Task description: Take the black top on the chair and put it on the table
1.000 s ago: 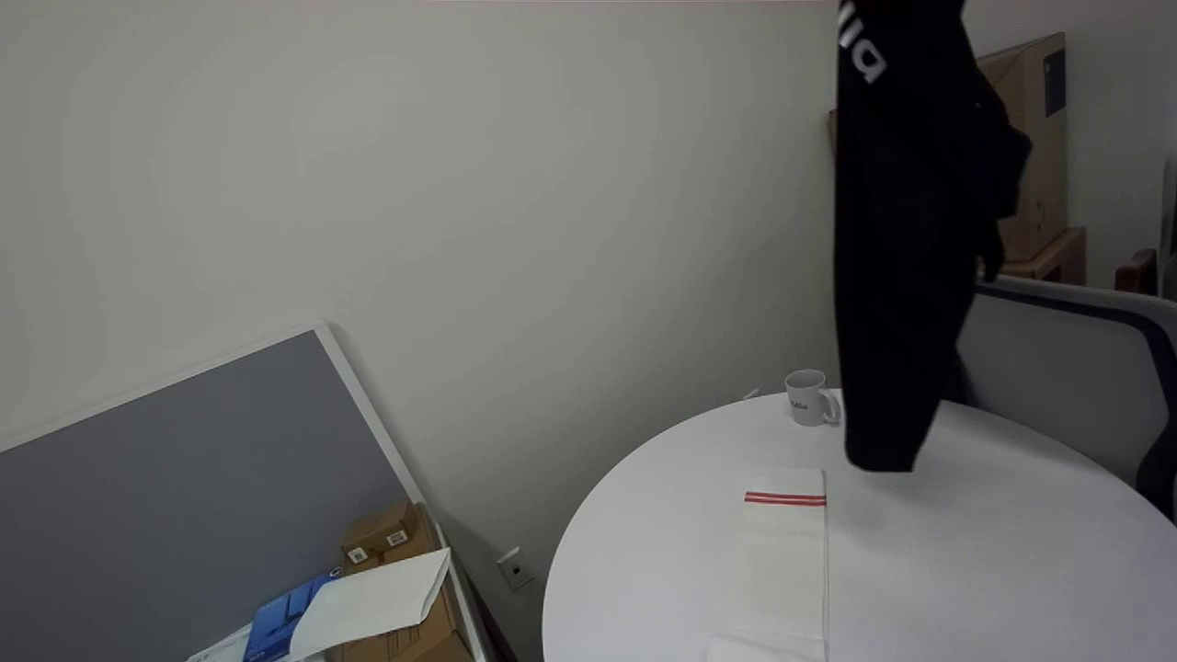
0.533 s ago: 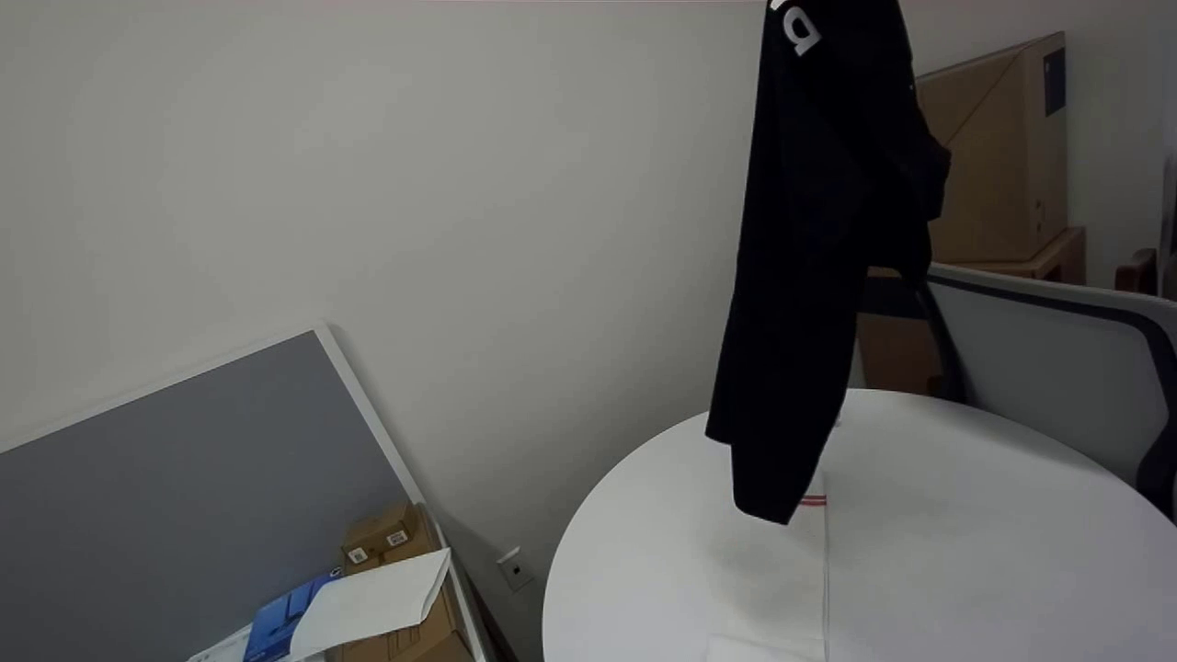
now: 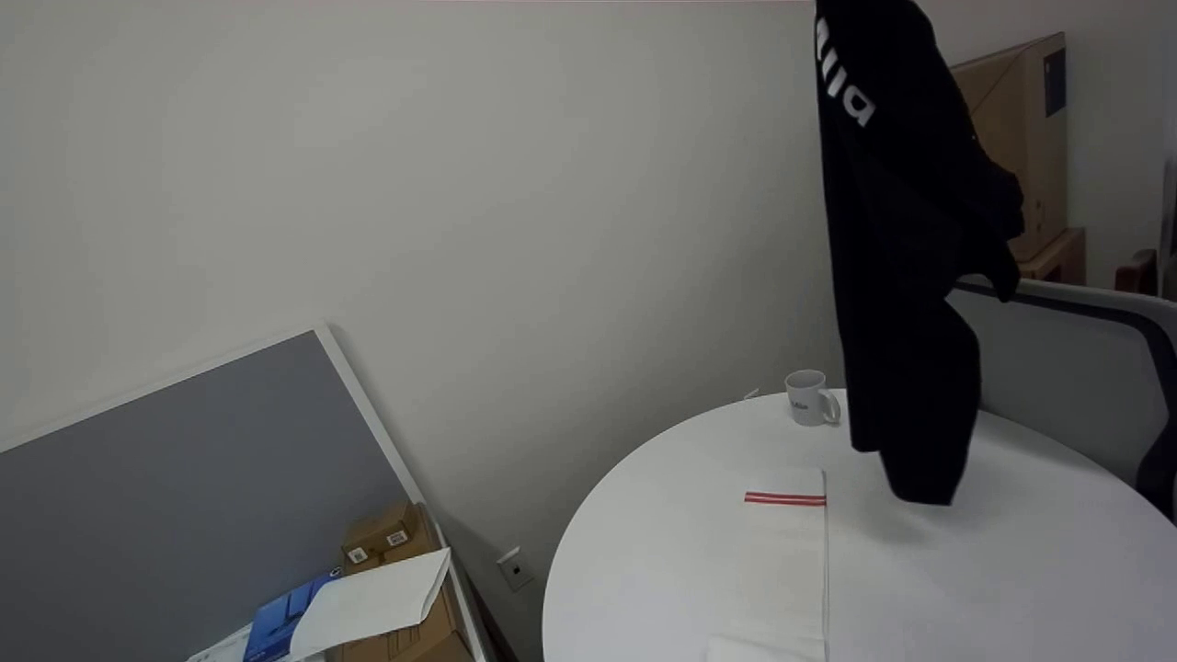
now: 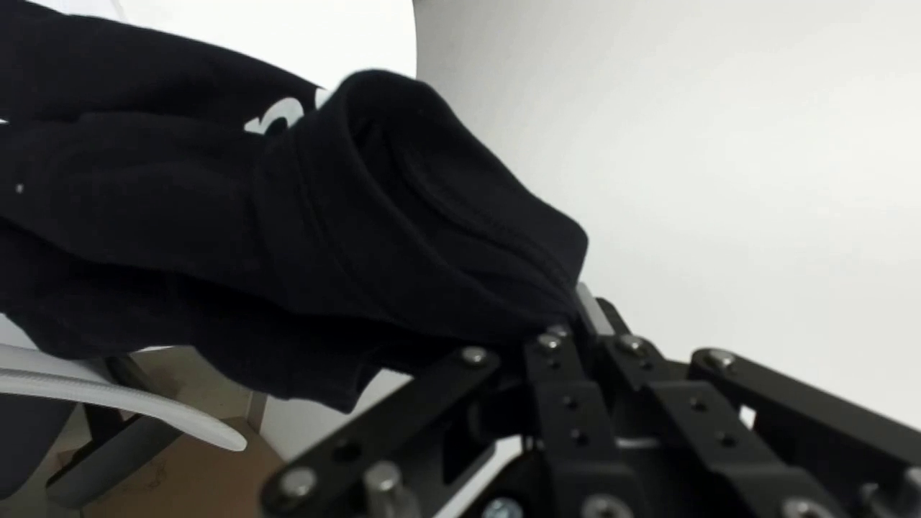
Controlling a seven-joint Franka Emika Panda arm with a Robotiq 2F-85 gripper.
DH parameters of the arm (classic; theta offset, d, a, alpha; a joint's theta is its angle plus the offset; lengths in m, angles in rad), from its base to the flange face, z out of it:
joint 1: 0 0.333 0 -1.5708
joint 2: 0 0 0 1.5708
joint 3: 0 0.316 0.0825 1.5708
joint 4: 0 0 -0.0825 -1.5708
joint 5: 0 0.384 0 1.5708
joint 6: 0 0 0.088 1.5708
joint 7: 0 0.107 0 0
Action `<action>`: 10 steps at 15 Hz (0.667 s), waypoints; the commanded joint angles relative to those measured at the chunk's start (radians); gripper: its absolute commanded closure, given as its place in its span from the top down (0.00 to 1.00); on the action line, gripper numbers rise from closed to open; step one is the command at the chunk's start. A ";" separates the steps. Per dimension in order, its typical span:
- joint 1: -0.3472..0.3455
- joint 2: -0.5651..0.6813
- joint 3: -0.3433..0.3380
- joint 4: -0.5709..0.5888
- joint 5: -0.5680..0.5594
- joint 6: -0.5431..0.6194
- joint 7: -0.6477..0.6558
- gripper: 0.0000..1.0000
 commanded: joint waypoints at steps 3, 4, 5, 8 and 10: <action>-0.010 0.031 0.030 -0.062 -0.103 0.075 0.005 0.08; -0.010 0.034 0.029 -0.079 -0.109 0.085 0.003 0.08; -0.010 0.038 0.027 -0.096 -0.113 0.093 -0.002 0.09; -0.022 0.054 0.020 -0.143 -0.137 0.124 -0.004 0.08; -0.033 0.069 0.020 -0.155 -0.173 0.144 -0.001 0.08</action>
